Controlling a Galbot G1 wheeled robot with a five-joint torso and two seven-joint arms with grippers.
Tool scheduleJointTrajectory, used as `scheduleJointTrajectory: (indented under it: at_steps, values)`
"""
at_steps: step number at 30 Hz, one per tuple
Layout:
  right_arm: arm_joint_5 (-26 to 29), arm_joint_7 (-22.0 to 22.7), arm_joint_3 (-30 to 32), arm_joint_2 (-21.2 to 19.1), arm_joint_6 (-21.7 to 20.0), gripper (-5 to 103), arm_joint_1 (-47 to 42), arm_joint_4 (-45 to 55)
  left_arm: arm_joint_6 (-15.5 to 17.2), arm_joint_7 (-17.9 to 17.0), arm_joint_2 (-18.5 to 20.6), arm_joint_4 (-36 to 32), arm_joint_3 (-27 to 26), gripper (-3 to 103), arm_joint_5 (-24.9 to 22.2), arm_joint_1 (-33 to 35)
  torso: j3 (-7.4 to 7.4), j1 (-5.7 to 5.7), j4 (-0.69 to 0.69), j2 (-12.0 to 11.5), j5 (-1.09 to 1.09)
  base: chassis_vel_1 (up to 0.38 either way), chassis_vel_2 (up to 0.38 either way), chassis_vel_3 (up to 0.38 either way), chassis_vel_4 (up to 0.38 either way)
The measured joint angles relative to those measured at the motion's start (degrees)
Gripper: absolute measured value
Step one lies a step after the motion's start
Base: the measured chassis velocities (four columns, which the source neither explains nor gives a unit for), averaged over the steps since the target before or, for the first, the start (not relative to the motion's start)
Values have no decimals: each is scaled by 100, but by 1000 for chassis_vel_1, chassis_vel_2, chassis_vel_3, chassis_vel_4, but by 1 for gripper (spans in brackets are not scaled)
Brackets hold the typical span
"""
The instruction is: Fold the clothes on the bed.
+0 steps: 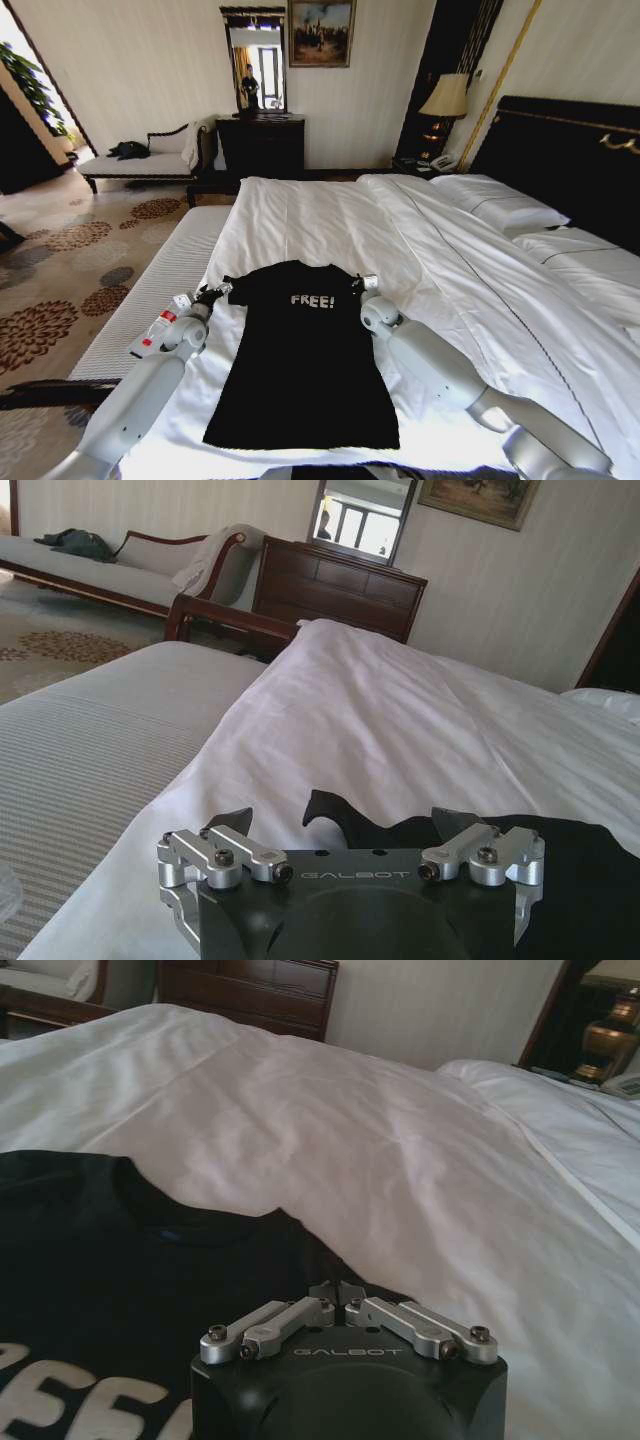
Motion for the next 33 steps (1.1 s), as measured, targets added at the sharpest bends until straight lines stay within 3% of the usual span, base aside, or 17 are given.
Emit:
scheduleJointTrajectory:
  at_steps: [17, 28, 30, 33]
  values:
    - [-645, -182, -670, 617, 155, 0, -56, 47, -31, -65, 50, -293, -96, 100, 69, 279, 0, 1, 1, 0, 2, 0, 0, 0, 0]
    - [-889, -298, -1005, 291, 299, -1, -263, 326, -40, -73, -2, -304, -63, 100, 104, 293, 0, 1, -1, 0, 1, 0, 0, 0, 0]
    - [-877, -328, -1000, 275, 382, 4, -274, 349, -41, -72, -8, -304, -54, 100, 108, 293, 0, 1, -1, 0, 2, 0, 0, 0, 0]
    - [-868, -520, -966, 196, 799, 20, -280, 439, -41, -70, -24, -304, -40, 100, 126, 298, 0, 1, -1, 0, 2, 0, 0, 0, 0]
